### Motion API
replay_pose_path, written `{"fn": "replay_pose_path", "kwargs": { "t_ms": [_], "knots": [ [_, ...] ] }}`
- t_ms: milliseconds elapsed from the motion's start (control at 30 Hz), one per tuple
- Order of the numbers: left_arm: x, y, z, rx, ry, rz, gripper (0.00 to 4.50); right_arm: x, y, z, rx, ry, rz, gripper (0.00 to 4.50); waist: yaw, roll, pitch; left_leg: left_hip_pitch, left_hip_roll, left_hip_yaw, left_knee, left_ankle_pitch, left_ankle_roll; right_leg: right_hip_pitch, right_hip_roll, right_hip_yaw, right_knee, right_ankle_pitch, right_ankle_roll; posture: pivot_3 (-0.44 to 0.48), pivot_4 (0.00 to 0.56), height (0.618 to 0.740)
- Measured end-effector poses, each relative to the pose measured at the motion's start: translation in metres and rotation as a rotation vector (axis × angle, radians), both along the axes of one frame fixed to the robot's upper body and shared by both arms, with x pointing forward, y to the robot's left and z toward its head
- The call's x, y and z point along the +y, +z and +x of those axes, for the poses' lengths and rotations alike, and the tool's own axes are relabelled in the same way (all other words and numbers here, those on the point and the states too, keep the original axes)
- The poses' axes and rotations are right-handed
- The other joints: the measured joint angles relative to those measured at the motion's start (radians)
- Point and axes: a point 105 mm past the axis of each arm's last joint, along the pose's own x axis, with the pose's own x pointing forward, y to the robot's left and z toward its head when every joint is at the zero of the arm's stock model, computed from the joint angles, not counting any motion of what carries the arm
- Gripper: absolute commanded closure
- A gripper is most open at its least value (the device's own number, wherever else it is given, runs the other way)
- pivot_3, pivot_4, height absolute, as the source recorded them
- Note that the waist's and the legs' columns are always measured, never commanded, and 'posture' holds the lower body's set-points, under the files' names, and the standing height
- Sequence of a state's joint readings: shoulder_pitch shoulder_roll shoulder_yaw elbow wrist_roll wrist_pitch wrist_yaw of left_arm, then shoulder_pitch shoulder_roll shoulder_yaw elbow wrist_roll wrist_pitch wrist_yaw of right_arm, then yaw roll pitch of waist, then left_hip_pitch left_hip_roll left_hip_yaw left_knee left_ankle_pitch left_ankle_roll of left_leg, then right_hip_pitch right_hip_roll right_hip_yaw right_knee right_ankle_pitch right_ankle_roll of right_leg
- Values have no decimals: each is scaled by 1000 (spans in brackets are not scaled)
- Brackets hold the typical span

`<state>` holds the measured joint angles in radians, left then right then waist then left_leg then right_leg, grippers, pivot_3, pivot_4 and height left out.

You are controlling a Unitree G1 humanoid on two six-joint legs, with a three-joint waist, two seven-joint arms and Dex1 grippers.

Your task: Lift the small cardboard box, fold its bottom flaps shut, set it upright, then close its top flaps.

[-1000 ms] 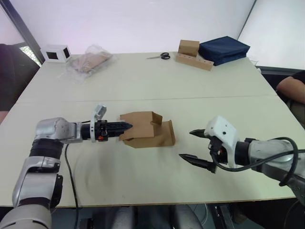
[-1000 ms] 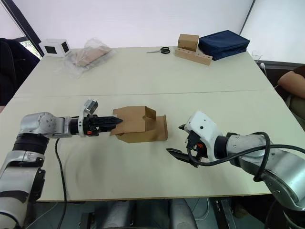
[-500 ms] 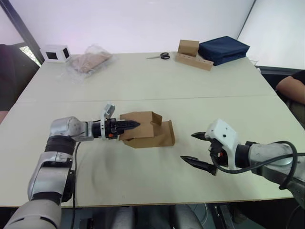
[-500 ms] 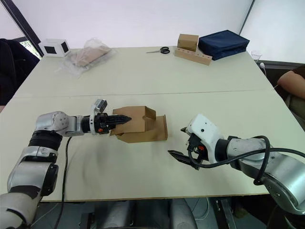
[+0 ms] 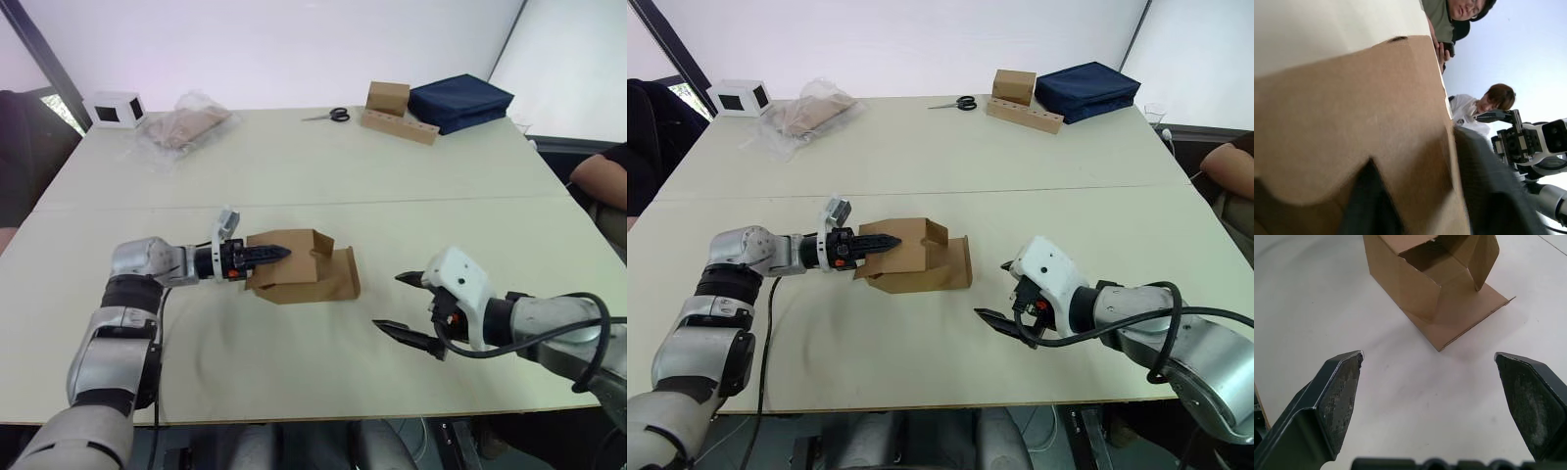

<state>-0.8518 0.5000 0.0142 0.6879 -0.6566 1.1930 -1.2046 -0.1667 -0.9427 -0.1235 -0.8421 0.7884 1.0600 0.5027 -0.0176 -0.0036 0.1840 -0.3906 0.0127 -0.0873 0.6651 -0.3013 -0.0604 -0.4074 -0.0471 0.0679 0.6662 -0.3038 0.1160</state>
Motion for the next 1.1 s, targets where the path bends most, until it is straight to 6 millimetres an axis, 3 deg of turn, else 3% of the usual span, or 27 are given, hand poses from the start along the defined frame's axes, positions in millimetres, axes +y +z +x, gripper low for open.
{"fn": "replay_pose_path", "kwargs": {
  "t_ms": [433,633,767,867,1100],
  "knots": [
    [-4,18,-5,-121,-37,-4,4446,2,9,8,-26,-10,71,0,0,0,0,0,0,0,0,0,0,0,0,0,0,0,0,0,150,740],
    [3,64,5,-457,44,-24,4446,-9,56,42,-166,-138,448,0,1,-2,0,0,0,0,0,2,-3,0,-1,0,0,0,0,0,150,740],
    [-7,115,4,-712,1,-35,4446,-19,106,75,-289,-222,783,0,0,-1,1,-1,0,1,-1,3,-5,-1,-1,0,1,0,0,0,150,740],
    [-10,141,0,-849,-27,-34,4500,-14,123,88,-304,-211,886,656,-4,-1,0,0,0,2,-2,3,-5,-2,-1,1,0,0,0,0,150,740],
    [-16,146,-4,-936,-87,-28,4500,6,149,103,-344,-125,971,3313,-26,0,1,-1,0,1,-2,3,-5,-2,0,0,1,0,0,0,150,740]
  ]
}}
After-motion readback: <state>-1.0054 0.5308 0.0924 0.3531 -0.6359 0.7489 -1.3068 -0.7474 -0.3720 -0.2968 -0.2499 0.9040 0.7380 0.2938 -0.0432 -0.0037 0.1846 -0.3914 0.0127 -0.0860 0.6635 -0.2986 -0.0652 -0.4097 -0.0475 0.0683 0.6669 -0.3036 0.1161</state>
